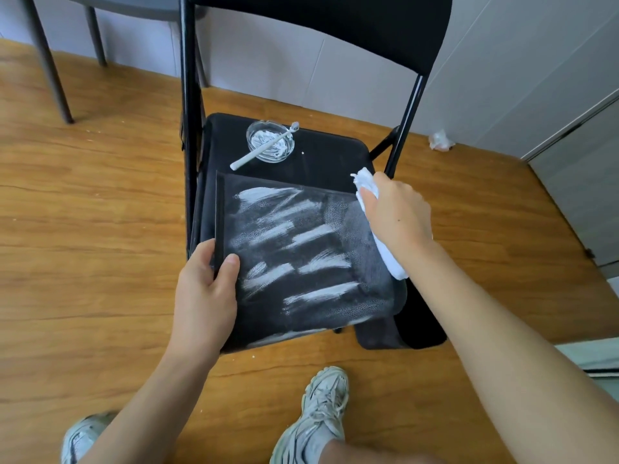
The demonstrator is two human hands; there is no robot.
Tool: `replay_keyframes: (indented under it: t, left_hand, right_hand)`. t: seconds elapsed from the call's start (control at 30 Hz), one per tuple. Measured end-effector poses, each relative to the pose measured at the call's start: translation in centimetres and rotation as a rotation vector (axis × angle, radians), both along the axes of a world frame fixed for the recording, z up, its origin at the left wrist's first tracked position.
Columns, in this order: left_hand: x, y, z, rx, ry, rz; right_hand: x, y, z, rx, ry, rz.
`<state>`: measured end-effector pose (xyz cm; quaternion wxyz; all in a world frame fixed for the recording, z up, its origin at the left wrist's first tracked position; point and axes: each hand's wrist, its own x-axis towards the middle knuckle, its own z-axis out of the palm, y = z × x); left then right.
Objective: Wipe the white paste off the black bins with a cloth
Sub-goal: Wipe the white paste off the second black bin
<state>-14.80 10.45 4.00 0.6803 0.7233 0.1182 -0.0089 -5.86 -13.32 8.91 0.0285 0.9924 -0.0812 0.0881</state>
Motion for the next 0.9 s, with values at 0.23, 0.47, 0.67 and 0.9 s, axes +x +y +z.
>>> replay_keyframes:
  t: [0.23,0.47,0.67,0.9]
  left_hand:
    - [0.1,-0.3,0.0,-0.06,0.067,0.05]
    - [0.5,0.3,-0.3,-0.001,0.071,-0.019]
    - [0.9,0.0,-0.5,-0.017,0.059,-0.013]
    - [0.5,-0.1,-0.5,-0.079,0.11,0.057]
  right_hand:
    - [-9.3,0.8,-0.3,-0.083,0.049,0.054]
    - [-6.0,0.1,-0.2,-0.08,0.027,0.04]
    - [0.5,-0.5,0.1,-0.034,0.013,-0.024]
    - [-4.2,-0.1,-0.5,0.026,-0.035,0.012]
